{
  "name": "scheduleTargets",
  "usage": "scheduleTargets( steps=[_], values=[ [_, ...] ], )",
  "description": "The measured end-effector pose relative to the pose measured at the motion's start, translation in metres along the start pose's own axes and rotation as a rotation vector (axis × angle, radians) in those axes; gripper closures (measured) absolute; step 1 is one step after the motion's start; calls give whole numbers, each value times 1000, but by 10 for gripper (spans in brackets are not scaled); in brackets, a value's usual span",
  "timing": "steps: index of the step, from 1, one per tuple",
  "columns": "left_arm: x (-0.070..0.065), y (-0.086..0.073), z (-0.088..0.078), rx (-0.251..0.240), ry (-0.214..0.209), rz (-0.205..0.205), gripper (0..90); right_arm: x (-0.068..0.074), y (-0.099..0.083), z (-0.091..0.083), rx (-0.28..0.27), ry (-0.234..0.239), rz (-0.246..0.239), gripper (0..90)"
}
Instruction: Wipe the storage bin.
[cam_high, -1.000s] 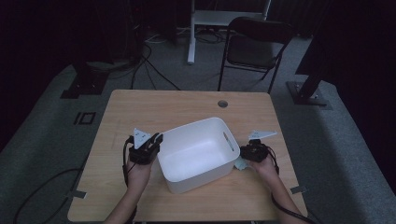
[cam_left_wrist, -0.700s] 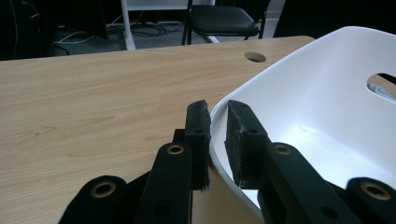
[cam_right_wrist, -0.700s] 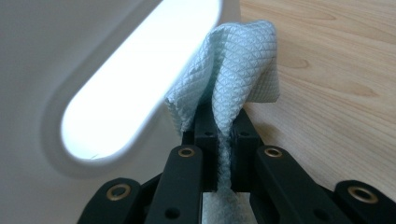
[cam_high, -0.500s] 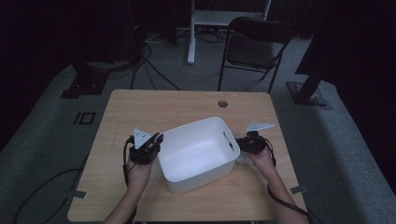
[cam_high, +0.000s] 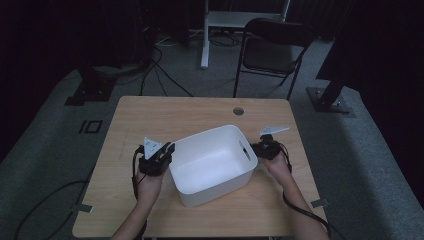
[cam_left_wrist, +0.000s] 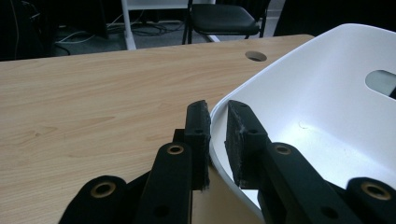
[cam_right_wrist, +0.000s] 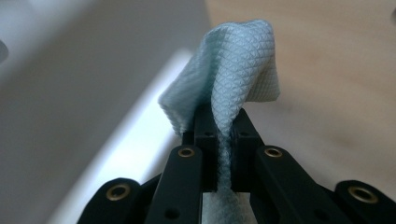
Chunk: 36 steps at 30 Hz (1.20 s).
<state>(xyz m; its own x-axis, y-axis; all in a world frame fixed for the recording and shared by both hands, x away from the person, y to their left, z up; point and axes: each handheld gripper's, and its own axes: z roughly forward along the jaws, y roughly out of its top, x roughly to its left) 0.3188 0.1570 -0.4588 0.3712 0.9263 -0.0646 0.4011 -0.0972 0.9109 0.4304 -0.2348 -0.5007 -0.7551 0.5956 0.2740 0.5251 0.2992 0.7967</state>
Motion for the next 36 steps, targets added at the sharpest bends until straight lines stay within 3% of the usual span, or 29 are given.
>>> scheduleTargets(
  steps=[2, 6, 11, 13, 16, 18, 25, 31, 34, 36],
  values=[
    [0, 0, 0, 0, -1, 0, 795, 0, 6, -4, -25, 12, 5, 847],
    [0, 0, 0, 3, -1, 3, 795, 4, 34, -16, -141, 21, -9, 846],
    [-1, 0, 0, -1, 9, -1, 795, 3, 37, -12, -105, 15, -26, 849],
    [-2, 0, 1, -1, 11, -2, 795, 2, 34, -4, -72, -10, -29, 850],
    [-2, 0, 1, -2, 14, -5, 795, -3, 28, 3, -52, -5, -8, 851],
    [-2, 0, 0, -2, 15, -6, 795, -6, 21, 15, 1, -18, -2, 851],
    [-2, -1, 0, -8, 15, -10, 795, -16, 4, 32, 57, -13, 39, 850],
    [0, -2, 0, -21, -5, -17, 795, -20, -2, 37, 75, -9, 53, 848],
    [1, -2, 0, -21, -12, -13, 794, -19, -1, 31, 43, -19, 58, 847],
    [2, -2, 1, -23, -24, -13, 791, -16, 3, 20, 24, -56, 40, 847]
  ],
)
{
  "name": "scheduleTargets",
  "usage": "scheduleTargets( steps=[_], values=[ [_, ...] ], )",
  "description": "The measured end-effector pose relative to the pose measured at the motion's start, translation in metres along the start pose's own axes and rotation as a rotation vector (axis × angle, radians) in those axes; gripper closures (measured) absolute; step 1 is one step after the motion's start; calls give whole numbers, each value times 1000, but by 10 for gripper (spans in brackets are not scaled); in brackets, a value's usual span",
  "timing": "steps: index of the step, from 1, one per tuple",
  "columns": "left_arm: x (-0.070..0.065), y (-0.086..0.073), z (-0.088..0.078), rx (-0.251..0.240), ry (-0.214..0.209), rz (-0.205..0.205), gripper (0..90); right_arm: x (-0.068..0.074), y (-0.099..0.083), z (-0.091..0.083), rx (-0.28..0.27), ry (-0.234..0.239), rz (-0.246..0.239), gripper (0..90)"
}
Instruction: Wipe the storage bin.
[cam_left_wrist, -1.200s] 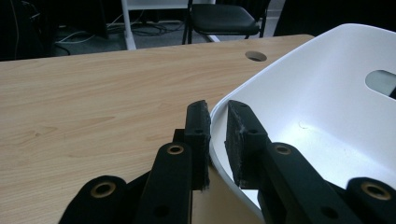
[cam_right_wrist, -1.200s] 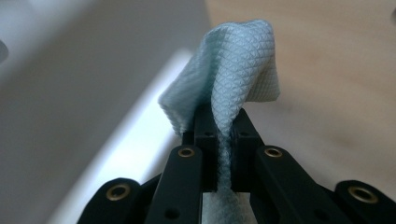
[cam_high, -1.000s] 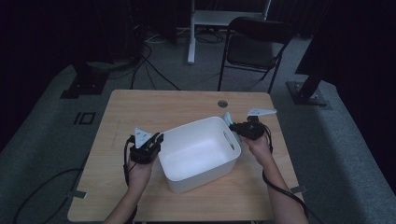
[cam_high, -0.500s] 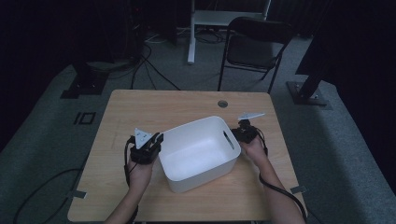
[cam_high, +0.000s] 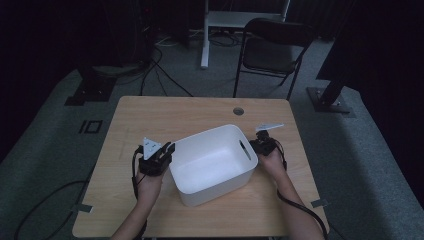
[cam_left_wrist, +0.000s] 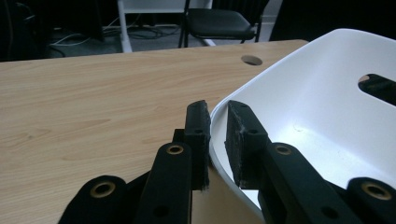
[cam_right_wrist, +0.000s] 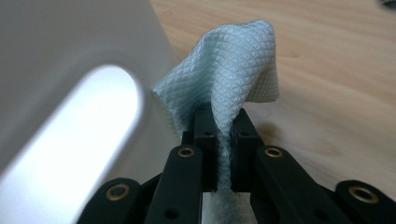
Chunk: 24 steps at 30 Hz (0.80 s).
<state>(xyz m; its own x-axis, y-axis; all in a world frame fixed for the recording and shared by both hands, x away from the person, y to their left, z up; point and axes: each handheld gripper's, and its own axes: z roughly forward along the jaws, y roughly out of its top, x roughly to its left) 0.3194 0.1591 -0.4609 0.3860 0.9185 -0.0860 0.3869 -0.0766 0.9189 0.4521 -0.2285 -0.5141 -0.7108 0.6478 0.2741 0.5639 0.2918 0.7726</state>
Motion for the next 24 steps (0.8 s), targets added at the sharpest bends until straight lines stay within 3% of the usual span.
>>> scheduleTargets(
  steps=[5, 6, 7, 13, 16, 17, 18, 21, 24],
  values=[
    [4, 2, 0, 12, -27, -6, 792, 1, 0, -16, -40, -2, -3, 847],
    [8, 3, 0, 11, -48, -11, 788, 2, -3, -30, -67, -22, -10, 843],
    [10, 3, -1, 11, -55, -11, 788, 2, -3, -30, -67, -22, -10, 843],
    [21, 11, 2, 32, -114, 4, 665, 7, -13, -57, -121, -18, -14, 844],
    [30, 15, 3, 26, -184, -10, 604, 8, -19, -67, -139, -24, -12, 844],
    [30, 15, 3, 26, -184, -10, 579, 8, -19, -67, -139, -24, -12, 844],
    [34, 19, 6, 35, -234, 1, 517, 8, -21, -70, -141, -27, -10, 844],
    [39, 22, 9, 24, -274, 39, 517, 8, -34, -81, -156, -41, 2, 844],
    [44, 25, 13, 12, -334, 49, 518, 8, -38, -84, -162, -39, 13, 844]
  ],
)
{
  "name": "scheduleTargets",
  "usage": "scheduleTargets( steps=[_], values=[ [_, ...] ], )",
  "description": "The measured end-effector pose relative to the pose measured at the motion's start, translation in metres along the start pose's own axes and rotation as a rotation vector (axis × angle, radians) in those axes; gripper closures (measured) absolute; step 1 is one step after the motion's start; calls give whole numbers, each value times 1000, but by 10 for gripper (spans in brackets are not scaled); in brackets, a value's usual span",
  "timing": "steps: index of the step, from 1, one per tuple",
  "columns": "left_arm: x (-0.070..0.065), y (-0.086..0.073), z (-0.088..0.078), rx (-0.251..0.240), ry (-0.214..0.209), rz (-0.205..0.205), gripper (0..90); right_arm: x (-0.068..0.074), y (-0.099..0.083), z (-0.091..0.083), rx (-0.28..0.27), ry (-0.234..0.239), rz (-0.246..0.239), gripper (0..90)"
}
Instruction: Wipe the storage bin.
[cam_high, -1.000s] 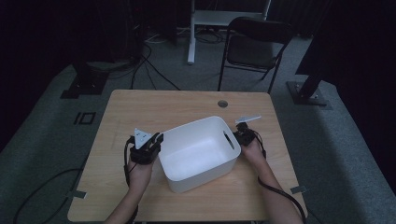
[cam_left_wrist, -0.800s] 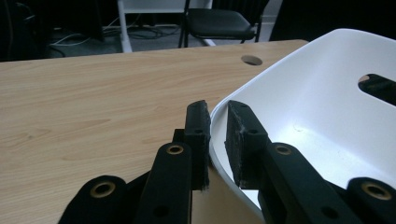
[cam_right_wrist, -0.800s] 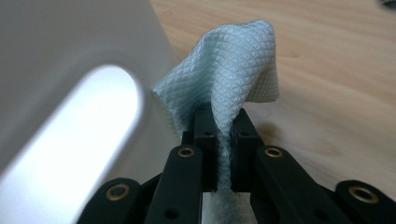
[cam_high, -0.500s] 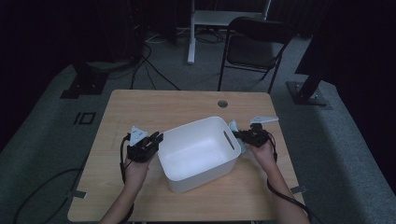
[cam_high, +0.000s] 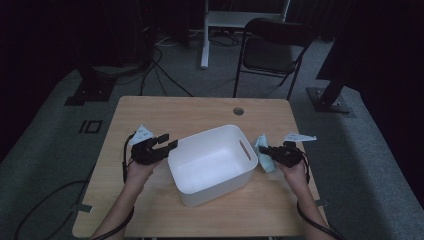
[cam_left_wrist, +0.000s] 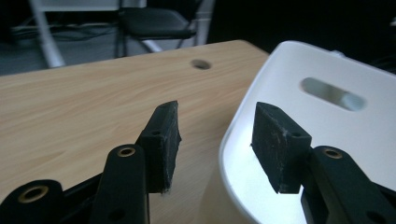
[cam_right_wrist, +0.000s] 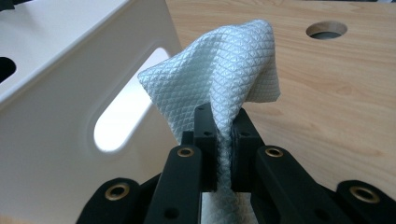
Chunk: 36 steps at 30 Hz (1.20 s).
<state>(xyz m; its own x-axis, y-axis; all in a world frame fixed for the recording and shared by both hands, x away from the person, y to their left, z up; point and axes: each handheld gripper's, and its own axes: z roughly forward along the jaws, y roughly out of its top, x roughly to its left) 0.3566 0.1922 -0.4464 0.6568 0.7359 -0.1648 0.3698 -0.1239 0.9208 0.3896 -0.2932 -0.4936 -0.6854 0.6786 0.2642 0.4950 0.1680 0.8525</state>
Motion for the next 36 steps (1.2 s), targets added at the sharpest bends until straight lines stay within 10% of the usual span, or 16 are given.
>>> scheduleTargets(
  steps=[9, 18, 36],
  values=[
    [1, 4, 12, 52, -47, 66, 579, 1, -16, -11, 2, -14, 17, 843],
    [4, 2, 18, 82, -95, 49, 746, 2, -21, -14, 7, -10, 21, 843],
    [-12, -11, -3, 68, 3, 35, 866, 0, -25, -16, 6, -36, 38, 843]
  ],
)
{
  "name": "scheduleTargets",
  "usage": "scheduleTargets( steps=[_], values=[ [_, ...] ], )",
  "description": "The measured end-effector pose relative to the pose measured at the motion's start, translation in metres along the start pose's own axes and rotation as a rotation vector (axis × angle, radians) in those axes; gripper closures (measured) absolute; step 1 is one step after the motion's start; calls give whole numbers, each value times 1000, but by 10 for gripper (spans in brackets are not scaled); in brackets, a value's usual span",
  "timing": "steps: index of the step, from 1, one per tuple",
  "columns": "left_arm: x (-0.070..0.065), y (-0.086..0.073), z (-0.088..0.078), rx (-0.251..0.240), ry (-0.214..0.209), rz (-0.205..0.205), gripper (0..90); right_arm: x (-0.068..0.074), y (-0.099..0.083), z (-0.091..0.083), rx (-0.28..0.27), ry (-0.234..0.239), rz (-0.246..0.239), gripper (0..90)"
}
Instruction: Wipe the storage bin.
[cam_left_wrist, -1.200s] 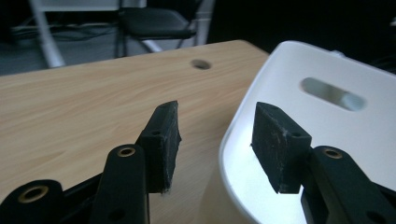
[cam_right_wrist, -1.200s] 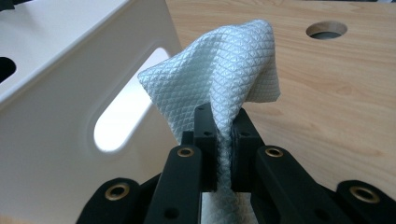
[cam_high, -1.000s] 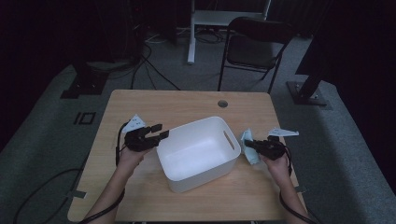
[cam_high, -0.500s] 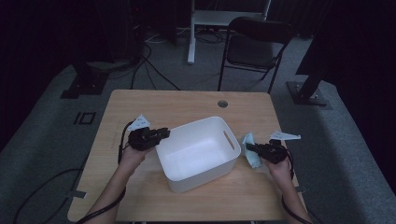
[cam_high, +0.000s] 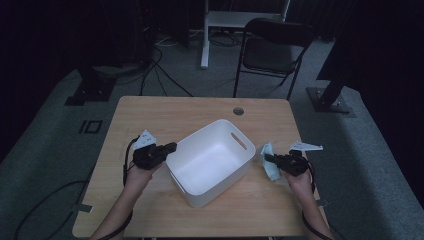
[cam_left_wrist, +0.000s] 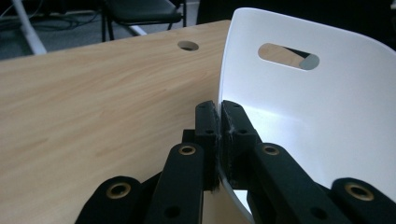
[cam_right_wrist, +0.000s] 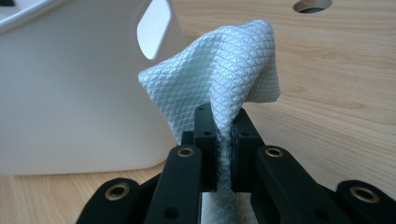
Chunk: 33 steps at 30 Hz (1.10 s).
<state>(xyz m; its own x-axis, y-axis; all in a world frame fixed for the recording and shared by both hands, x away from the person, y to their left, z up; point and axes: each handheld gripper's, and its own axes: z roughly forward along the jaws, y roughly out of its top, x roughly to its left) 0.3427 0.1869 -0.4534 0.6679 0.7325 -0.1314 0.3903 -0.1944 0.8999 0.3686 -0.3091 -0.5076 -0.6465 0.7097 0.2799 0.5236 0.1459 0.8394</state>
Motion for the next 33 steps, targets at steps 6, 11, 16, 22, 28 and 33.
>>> scheduleTargets(
  steps=[6, 11, 16, 22, 28, 33],
  values=[
    [-13, -5, -8, 5, 42, 3, 863, 0, 1, -2, -5, -3, 6, 844],
    [-4, -3, -6, -1, -1, -23, 792, 2, -1, 0, 8, -2, 4, 844],
    [4, 1, 1, 6, -68, -29, 685, 2, -1, 1, 12, -5, 5, 844],
    [6, 1, 10, 5, -105, -20, 675, 3, -2, 2, 15, -9, 2, 843],
    [5, 0, 12, 17, -97, -13, 797, 2, -3, 2, 17, -11, 7, 843],
    [-1, 0, 11, 19, -49, -14, 864, 2, -3, 2, 19, -9, 9, 843]
  ],
)
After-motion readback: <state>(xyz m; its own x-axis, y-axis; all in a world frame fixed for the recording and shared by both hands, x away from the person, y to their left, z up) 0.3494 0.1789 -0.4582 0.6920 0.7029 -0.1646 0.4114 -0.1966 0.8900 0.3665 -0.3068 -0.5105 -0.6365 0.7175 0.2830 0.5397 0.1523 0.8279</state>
